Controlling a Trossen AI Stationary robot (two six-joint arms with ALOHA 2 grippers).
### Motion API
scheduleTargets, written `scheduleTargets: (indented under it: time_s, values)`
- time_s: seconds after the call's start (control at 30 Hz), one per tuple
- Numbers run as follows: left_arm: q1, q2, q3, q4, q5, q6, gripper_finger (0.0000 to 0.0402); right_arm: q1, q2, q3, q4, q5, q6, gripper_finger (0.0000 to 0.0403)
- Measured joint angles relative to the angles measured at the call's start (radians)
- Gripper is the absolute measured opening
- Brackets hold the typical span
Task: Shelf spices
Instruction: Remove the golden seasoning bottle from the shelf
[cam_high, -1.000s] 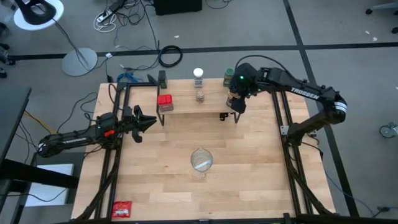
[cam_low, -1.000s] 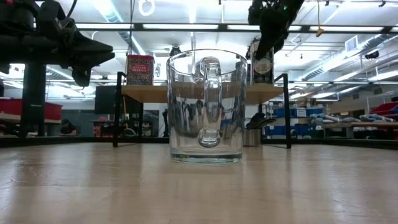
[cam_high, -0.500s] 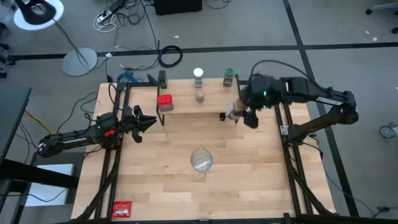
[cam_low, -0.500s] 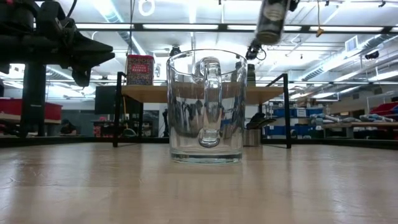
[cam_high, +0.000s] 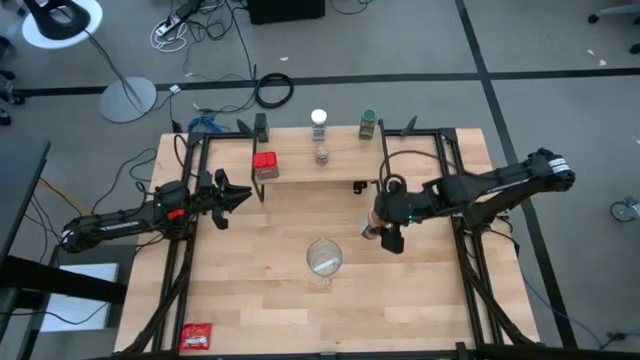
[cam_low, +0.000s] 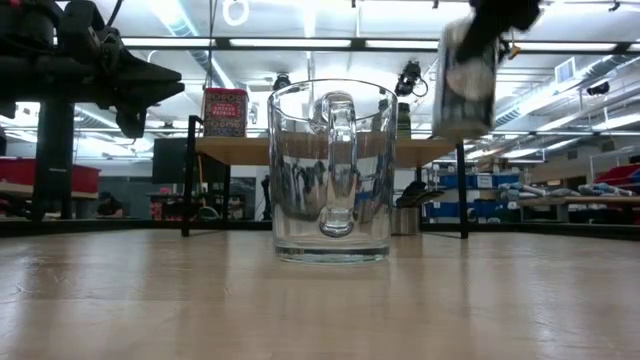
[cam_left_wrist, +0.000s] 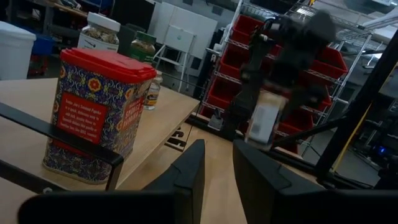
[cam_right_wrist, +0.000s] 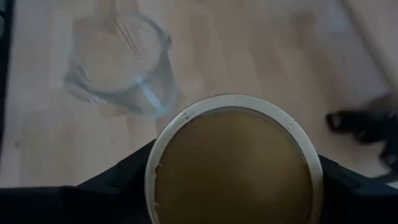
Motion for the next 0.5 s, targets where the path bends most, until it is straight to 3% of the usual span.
scheduleTargets:
  time_s: [0.23, 0.5]
  values:
    - [0.0, 0.0, 0.0, 0.001, 0.0, -0.002, 0.0088, -0.046, 0.0, -0.148, 0.026, 0.014, 0.084, 0.0276]
    - [0.0, 0.0, 0.0, 0.0, 0.0, -0.007, 0.0088, -0.093, 0.0, -0.225, 0.134, -0.024, 0.084, 0.0276]
